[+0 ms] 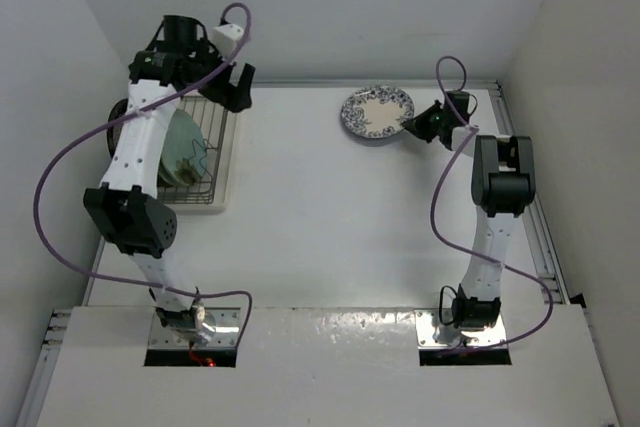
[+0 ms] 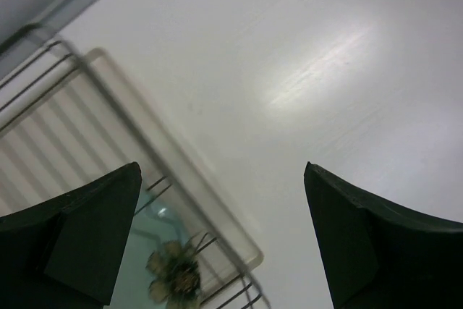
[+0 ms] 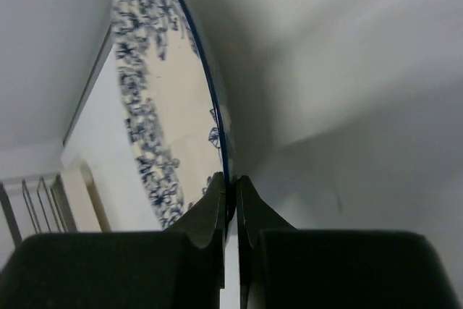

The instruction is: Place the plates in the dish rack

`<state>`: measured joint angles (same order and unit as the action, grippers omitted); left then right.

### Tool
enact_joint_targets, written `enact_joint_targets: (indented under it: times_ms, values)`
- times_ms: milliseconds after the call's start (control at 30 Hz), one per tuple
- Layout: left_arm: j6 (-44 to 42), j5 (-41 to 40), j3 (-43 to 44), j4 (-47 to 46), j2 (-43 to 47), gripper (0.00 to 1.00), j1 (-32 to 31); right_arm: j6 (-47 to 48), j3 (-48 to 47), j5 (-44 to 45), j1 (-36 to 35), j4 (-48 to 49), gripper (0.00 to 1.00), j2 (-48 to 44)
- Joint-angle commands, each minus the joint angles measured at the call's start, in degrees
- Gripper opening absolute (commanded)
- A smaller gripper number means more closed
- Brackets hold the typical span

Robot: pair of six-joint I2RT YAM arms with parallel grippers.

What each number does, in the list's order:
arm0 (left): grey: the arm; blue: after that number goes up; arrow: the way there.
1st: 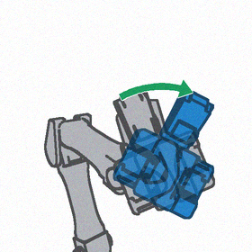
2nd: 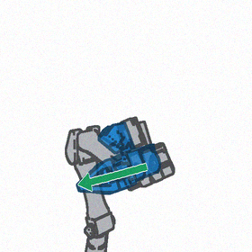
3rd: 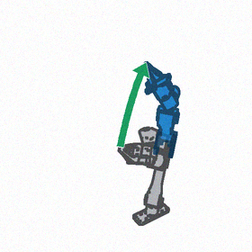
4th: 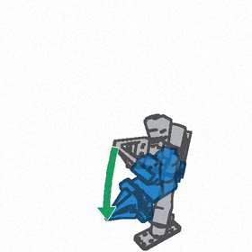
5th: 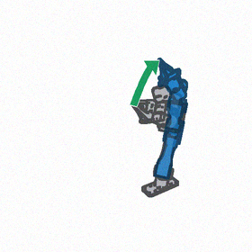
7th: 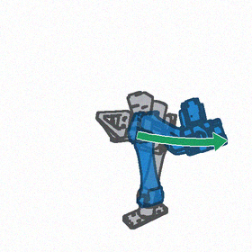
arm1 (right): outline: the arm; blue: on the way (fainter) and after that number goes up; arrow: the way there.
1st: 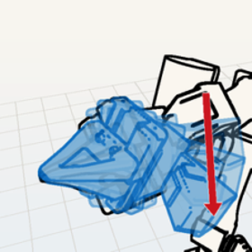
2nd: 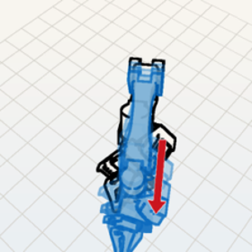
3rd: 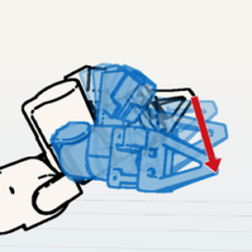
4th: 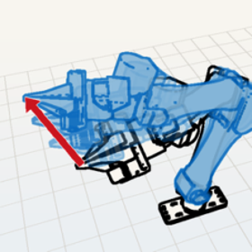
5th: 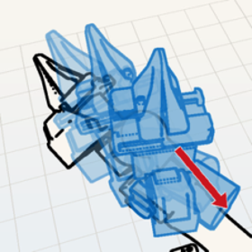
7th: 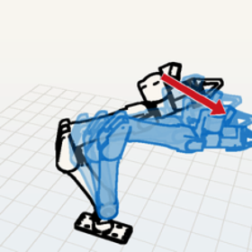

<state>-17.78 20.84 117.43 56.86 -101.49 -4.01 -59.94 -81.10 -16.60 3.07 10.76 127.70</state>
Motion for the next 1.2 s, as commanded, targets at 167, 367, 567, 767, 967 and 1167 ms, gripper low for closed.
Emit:
enact_joint_targets:
  times_ms: [167, 367, 567, 767, 967, 1167]
  values:
    - [2.92, 16.85, 1.83, 0.00, -14.33, 1.00, -6.97, 3.95, 13.33, -11.96, -1.66, 17.17, 0.00, -27.55]
    - [6.96, 23.53, 4.21, -2.63, -21.80, 1.00, -7.50, 4.13, 22.21, -13.54, -4.56, 18.85, 0.00, -36.89]
    - [8.90, 32.93, 5.53, -4.83, -23.05, 1.00, -6.36, 3.69, 28.18, -12.41, -7.02, 18.41, 0.00, -42.70]
    - [5.05, 48.14, 2.38, -5.97, -21.12, 1.00, -4.35, 6.50, 27.75, -10.91, -9.49, 15.51, 0.00, -44.82]
    - [3.45, 39.47, 0.35, -6.59, -21.72, 0.99, -5.48, 6.77, 26.70, -11.17, -10.54, 15.87, 0.00, -45.70]
    - [11.01, 42.70, 2.89, -11.24, -24.89, 0.91, -5.48, 5.54, 27.31, -11.96, -12.47, 17.09, 0.00, -45.00]
